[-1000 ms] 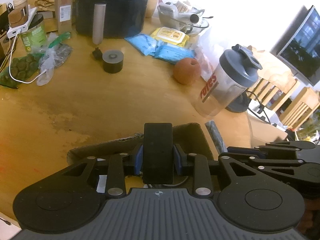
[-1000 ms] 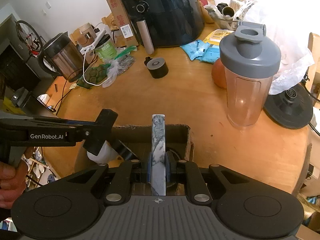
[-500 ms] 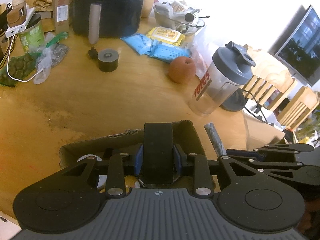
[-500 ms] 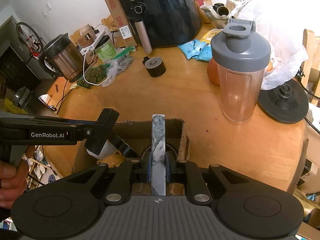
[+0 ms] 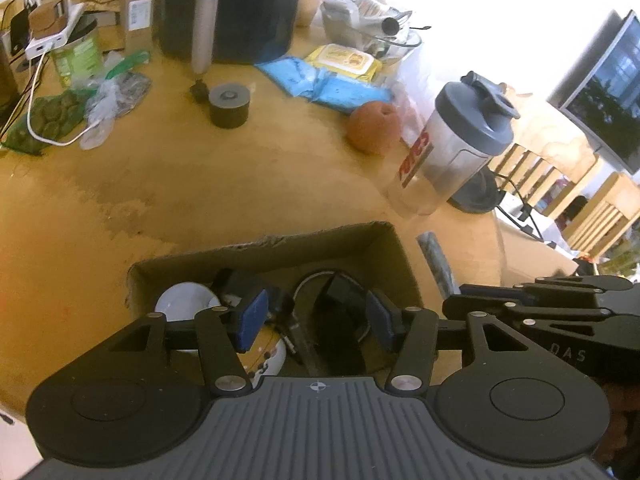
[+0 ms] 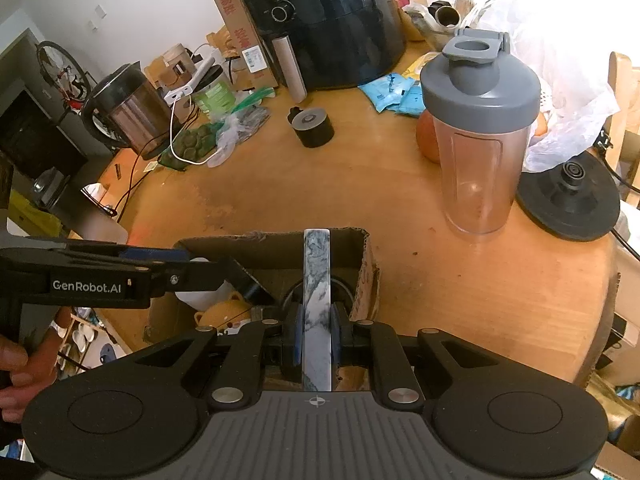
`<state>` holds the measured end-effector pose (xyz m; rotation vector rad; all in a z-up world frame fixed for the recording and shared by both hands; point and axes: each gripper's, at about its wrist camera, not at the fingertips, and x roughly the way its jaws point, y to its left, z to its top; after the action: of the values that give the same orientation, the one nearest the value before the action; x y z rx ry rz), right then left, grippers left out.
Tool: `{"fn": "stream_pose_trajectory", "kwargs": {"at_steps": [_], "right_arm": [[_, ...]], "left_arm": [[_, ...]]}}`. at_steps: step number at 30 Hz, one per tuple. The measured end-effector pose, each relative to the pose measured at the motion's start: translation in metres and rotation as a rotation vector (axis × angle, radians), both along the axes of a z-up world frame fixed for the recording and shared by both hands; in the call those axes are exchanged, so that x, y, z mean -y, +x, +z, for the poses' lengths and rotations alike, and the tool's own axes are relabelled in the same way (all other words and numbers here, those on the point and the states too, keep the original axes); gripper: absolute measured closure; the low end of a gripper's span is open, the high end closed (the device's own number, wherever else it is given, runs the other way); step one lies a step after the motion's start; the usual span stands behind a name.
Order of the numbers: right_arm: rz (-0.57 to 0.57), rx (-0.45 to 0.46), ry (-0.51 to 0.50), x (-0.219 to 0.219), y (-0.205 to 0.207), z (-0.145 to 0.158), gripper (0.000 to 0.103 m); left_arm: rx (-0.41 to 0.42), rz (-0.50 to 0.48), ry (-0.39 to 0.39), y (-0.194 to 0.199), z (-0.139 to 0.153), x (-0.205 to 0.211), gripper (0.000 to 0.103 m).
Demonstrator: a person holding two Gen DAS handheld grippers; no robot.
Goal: Organize rigid objects
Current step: 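Lower the block and stick into the box, opening both grippers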
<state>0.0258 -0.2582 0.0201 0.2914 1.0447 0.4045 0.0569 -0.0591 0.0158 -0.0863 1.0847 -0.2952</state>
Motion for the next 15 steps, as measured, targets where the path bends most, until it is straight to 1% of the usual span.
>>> {"fn": "stream_pose_trajectory", "kwargs": {"at_steps": [9, 15], "right_arm": [[0.017, 0.005, 0.008, -0.003, 0.002, -0.001, 0.086], [0.037, 0.008, 0.011, -0.009, 0.007, -0.001, 0.086]], "left_arm": [[-0.011, 0.063, 0.026, -0.009, -0.001, -0.015, 0.049], [-0.018, 0.108, 0.026, -0.013, -0.001, -0.027, 0.049]]}}
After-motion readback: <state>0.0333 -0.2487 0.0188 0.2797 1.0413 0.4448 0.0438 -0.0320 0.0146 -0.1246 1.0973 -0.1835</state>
